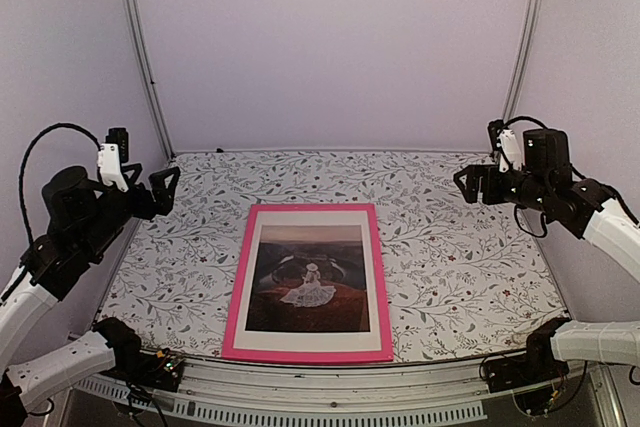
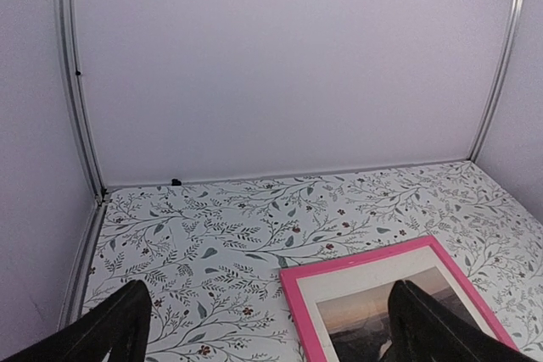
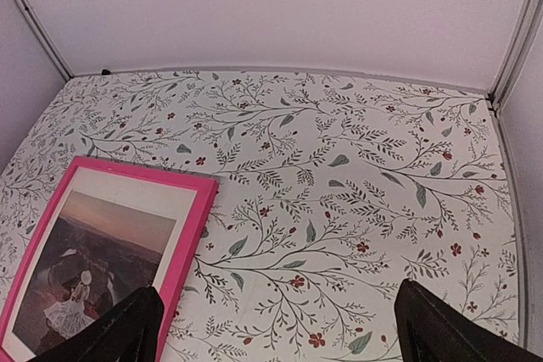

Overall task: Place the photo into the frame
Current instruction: Reset both arms

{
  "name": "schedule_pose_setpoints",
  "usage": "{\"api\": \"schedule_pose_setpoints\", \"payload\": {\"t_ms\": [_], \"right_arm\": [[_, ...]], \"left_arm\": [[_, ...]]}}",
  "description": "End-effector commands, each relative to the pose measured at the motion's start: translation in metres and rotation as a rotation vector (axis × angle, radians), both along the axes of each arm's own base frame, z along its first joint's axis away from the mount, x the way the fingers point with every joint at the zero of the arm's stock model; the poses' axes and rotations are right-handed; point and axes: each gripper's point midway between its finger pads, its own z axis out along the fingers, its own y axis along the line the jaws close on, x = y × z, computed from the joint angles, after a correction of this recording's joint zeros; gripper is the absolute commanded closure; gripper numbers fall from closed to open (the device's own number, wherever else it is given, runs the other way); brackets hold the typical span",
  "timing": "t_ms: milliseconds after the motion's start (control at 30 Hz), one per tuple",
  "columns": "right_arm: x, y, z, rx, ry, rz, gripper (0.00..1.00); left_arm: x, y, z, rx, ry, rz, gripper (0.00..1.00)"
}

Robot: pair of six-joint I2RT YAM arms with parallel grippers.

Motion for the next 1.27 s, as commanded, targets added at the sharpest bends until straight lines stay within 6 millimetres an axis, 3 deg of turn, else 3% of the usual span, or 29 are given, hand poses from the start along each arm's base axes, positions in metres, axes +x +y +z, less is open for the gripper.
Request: {"api": "schedule_pose_setpoints", "payload": {"t_ms": [0, 300, 1233], "right_arm": [[-0.001, -0.002, 0.004, -0.005, -0.025, -0.009, 0.01], [0.000, 0.000, -0.005, -0.014, -0.003, 0.006, 0.01], [0.000, 0.001, -0.002, -0.013, -0.012, 0.014, 0.01]], "left_arm": [[0.002, 0.001, 0.000, 0.006, -0.014, 0.001, 0.00], [0.002, 0.002, -0.001, 0.006, -0.003, 0.003, 0.00], [0.005, 0.003, -0.011, 0.020, 0.030, 0.016, 0.00]]}}
